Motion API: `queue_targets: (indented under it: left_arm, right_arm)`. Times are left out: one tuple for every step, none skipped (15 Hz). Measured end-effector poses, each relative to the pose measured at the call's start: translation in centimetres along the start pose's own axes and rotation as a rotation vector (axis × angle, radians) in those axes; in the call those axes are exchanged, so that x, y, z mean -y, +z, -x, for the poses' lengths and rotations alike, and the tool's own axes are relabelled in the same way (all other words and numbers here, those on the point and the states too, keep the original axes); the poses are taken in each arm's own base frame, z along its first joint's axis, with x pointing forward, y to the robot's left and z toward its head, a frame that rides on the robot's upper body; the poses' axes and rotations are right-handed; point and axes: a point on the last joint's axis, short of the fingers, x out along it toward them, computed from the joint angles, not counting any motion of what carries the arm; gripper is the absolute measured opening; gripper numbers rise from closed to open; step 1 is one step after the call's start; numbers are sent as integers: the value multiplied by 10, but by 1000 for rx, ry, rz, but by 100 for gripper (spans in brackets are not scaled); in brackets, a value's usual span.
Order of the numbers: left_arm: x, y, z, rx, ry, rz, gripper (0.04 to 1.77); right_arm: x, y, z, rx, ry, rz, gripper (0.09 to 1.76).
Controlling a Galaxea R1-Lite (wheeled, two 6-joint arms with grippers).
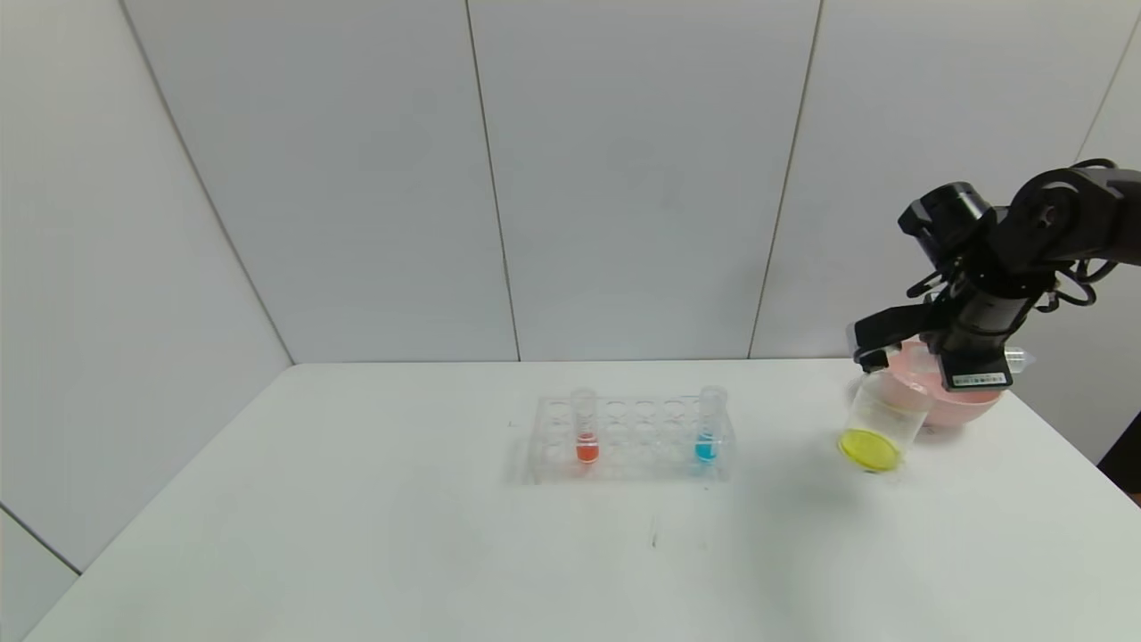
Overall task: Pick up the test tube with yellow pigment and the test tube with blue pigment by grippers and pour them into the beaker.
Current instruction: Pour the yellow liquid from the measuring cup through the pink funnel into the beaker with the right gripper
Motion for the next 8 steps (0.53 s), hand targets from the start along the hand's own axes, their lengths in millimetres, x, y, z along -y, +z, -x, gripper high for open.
queue_targets:
  left_arm:
    - [0,0,0,0,0,0,176]
    - [0,0,0,0,0,0,176]
    - [0,0,0,0,0,0,176]
    - [0,0,0,0,0,0,176]
    - [0,0,0,0,0,0,176]
    - [0,0,0,0,0,0,176]
    - [0,0,0,0,0,0,176]
    - [0,0,0,0,0,0,176]
  right_arm:
    - [2,-4,2,102,10,-28,56]
    - [4,-9,5,193,19,-61,56]
    - [6,-15,8,300,34,-104,56]
    - [7,-20,11,413,55,-155,56]
    - [8,-24,15,522,82,-211,56]
    - [10,-27,18,639,111,-270,56]
    - [14,-28,20,767,128,-317,56]
    - [20,-29,21,907,131,-349,56]
